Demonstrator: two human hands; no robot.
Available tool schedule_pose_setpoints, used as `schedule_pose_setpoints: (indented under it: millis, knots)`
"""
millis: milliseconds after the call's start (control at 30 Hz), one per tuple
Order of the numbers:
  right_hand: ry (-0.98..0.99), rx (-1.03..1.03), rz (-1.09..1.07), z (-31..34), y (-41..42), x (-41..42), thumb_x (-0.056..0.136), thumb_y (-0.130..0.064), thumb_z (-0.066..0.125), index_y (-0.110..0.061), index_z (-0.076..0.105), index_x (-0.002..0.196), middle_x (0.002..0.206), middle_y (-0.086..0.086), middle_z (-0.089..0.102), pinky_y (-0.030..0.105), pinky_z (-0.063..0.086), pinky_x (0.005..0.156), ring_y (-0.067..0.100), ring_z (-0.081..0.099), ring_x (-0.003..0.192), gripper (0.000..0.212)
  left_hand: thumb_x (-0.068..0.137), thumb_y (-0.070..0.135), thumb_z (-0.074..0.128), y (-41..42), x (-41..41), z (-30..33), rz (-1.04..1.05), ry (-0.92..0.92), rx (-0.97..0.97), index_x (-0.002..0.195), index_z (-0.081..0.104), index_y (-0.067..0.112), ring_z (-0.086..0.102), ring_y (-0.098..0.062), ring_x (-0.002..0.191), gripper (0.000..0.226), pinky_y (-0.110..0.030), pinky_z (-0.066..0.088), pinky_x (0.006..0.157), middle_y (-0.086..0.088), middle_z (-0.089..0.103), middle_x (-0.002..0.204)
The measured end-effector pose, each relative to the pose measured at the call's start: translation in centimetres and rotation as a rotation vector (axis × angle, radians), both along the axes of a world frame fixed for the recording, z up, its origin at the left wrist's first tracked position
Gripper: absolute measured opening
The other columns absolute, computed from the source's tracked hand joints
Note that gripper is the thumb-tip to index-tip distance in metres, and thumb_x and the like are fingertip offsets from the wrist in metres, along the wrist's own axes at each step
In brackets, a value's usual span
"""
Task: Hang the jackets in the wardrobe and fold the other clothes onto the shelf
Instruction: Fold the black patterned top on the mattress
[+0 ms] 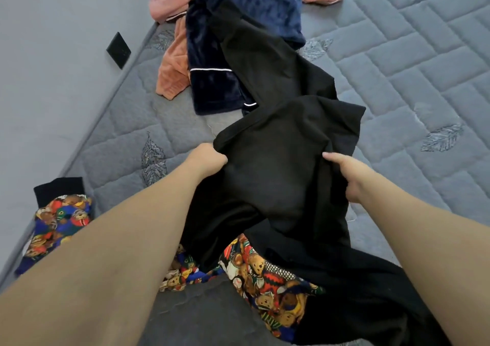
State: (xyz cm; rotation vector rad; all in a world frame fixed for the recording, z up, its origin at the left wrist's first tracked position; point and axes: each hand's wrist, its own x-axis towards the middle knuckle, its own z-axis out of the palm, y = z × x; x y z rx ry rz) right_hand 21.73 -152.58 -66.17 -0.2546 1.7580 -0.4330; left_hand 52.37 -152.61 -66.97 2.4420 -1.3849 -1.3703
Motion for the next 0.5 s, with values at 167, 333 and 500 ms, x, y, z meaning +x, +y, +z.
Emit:
schedule_pose_setpoints:
  millis: [167, 333, 500]
  knots:
    - [-0.336, -0.150, -0.080, 3.4, -0.7, -1.3, 0.082, -0.058, 0.065, -0.022, 0.073, 0.116, 0.110, 0.001, 0.074, 0.034, 0.058, 0.074, 0.021, 0.072, 0.098, 0.050, 0.082, 0.018, 0.046, 0.9, 0.4, 1.6, -0.211, -0.394, -0.105, 0.102, 0.051, 0.022, 0.059, -0.037, 0.103, 0.021, -0.038, 0.039, 0.077, -0.015, 0.062, 0.115]
    - [-0.216, -0.302, -0.144, 6.6, -2.1, -1.0, 0.083, -0.019, 0.064, -0.009, 0.069, 0.109, 0.102, 0.007, 0.075, 0.031, 0.057, 0.068, 0.025, 0.072, 0.088, 0.028, 0.084, 0.011, 0.045, 0.8, 2.3, 4.6, -0.097, -0.525, -0.314, 0.099, 0.042, 0.013, 0.057, -0.045, 0.099, 0.016, -0.043, 0.039, 0.074, -0.023, 0.060, 0.107]
    - [0.743, -0.853, 0.310, 10.9, -1.0, -5.0, 0.082, -0.013, 0.061, -0.009, 0.053, 0.070, 0.100, 0.013, 0.051, 0.030, 0.040, 0.079, 0.029, 0.052, 0.093, 0.015, 0.088, 0.010, 0.047, -3.8, -1.4, 10.1, 0.015, -0.637, -0.473, 0.129, 0.042, 0.012, 0.048, -0.046, 0.118, 0.042, -0.051, 0.039, 0.093, -0.023, 0.050, 0.129]
